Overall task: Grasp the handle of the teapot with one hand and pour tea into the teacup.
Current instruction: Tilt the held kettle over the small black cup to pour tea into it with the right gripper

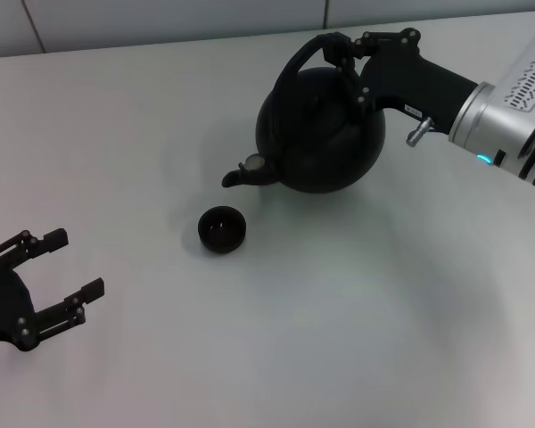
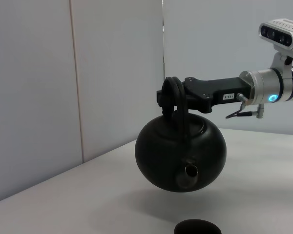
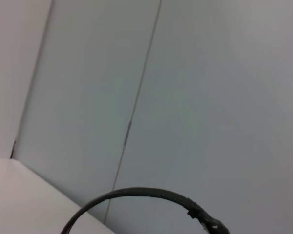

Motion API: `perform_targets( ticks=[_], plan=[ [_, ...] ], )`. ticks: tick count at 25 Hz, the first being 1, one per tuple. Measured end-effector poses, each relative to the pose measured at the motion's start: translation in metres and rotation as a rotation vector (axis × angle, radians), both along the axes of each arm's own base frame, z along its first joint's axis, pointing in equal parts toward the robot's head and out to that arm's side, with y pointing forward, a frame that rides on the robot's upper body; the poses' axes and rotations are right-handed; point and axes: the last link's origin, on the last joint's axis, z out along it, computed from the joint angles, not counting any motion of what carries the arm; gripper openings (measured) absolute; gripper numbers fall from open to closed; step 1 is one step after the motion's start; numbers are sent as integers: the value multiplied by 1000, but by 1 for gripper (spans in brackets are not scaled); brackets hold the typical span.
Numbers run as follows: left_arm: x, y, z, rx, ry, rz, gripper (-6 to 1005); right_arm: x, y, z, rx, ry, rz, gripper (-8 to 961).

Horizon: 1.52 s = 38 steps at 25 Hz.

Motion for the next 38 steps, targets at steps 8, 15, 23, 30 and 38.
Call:
perform_targets(
  ticks=[8, 15, 23, 30, 38],
  plan=[
    [0, 1, 1, 8, -2, 4, 770, -6, 4, 0, 16, -74, 69, 87],
    [0, 2, 2, 15, -1, 6, 770, -16, 11, 1, -1, -153, 139, 88],
    [-1, 3, 3, 23, -3, 9, 770, -22, 16, 3, -8, -213, 189, 89],
    [1, 3, 1, 23, -8, 9, 770, -26, 17, 4, -5, -257, 233, 90],
    [1, 3, 1, 24, -10, 11, 770, -30, 18, 3, 3, -286, 269, 91]
  ],
)
